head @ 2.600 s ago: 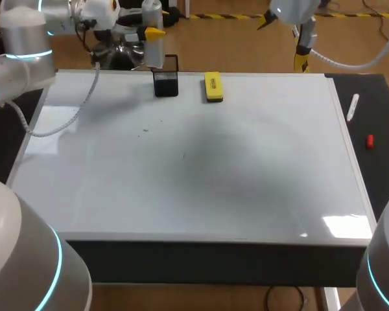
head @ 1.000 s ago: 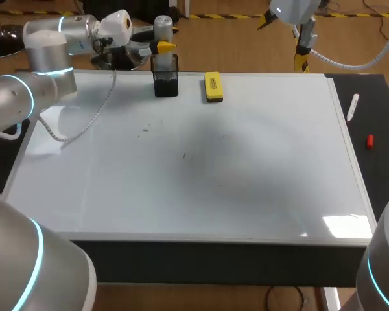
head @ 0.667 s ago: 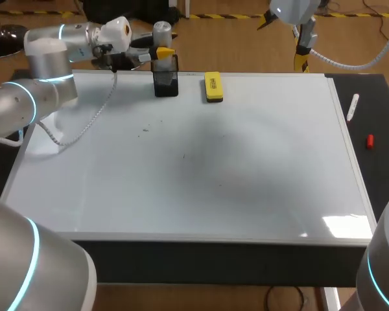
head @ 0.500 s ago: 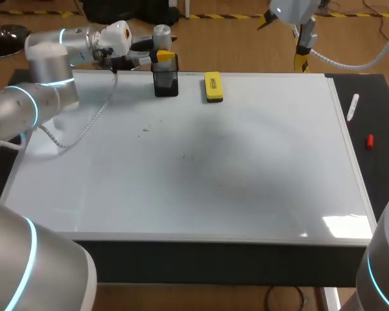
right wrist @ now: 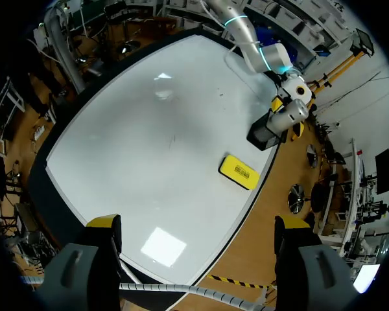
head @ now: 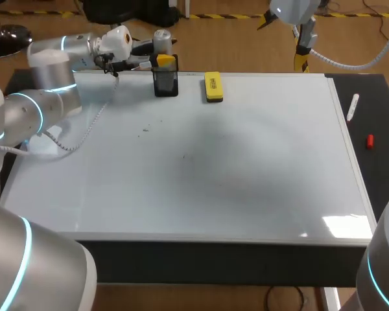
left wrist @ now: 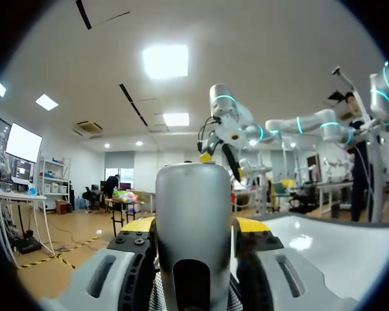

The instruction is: Pick up the inspection probe, press it on each red-marked spot on the whiteboard one by one, put down the probe, pick up the eraser, and wipe off all the red marks.

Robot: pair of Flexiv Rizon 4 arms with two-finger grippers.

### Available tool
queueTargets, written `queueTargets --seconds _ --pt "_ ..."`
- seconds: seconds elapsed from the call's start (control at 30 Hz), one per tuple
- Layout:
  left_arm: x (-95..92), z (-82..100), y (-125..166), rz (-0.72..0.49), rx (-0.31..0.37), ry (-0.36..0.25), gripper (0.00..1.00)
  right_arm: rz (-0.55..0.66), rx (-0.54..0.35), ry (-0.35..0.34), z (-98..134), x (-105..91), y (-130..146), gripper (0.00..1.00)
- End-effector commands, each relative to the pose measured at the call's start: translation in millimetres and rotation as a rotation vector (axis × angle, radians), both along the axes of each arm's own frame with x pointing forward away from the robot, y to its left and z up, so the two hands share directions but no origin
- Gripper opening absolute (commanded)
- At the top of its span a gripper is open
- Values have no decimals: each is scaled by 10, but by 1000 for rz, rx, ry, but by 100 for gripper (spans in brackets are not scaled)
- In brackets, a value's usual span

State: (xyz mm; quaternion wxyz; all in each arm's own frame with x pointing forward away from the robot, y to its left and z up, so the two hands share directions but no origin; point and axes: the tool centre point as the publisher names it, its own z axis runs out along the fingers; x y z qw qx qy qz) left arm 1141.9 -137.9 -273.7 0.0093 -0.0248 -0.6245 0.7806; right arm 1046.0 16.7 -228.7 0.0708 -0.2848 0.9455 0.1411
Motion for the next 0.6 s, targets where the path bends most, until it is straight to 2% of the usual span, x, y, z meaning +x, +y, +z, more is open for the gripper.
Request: queueTargets --seconds 0.03,0.2,0.4,0.5,0.6 --pt "53 -8 11 -23 -5 -1 100 1 -5 2 12 4 -5 100" --pt "-48 130 38 -22 22 -7 100 1 -5 2 12 4 -5 100" --pt "-255 304 104 -41 63 -11 100 1 -5 2 12 4 -5 100" --pt "-396 338 69 -46 124 -32 100 1 -5 2 12 4 -5 100" --pt "-508 380 63 -50 151 -42 100 1 -5 2 12 4 -5 100"
